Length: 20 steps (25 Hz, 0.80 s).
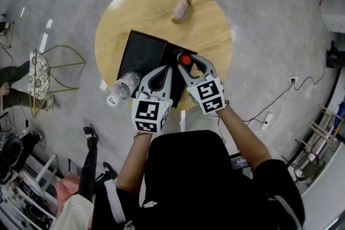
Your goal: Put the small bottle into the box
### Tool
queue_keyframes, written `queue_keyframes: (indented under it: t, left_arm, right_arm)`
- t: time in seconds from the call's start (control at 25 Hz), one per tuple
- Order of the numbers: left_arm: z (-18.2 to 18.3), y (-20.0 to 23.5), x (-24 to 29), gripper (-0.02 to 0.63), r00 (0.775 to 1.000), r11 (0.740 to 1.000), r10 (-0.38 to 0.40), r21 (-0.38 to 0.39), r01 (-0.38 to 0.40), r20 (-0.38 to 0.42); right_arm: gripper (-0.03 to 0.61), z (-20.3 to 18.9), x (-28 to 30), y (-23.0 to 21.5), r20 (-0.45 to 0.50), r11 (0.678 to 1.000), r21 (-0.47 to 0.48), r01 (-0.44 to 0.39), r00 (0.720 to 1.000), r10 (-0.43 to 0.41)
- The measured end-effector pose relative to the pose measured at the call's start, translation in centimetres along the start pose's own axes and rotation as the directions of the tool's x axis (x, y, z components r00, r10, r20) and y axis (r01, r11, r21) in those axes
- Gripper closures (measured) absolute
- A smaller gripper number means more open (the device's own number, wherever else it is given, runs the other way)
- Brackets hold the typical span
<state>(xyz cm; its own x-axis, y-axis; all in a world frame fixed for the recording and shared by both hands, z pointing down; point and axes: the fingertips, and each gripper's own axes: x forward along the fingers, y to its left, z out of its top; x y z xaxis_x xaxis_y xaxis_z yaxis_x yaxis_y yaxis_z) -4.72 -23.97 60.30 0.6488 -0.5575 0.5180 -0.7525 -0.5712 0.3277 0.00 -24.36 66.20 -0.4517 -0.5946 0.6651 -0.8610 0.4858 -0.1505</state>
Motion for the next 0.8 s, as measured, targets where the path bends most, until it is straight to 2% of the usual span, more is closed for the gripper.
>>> queue_keyframes:
  t: [0.36, 0.8]
  left_arm:
    - [1.0, -1.2, -1.7, 0.603, 0.999, 1.000, -0.007, 0.022, 0.006, 0.037]
    - [3.5, -3.7, -4.8, 0.603, 0.992, 0.997, -0.031, 0.074, 0.022, 0.121]
  right_arm:
    - [0.419, 0.9, -1.8, 0.3, 0.013, 0.999, 0.002, 0.032, 0.999, -0.032]
    - [0.420, 4.3, -6.1, 0.5, 0.117, 0.996, 0.039, 0.078, 0.990, -0.082]
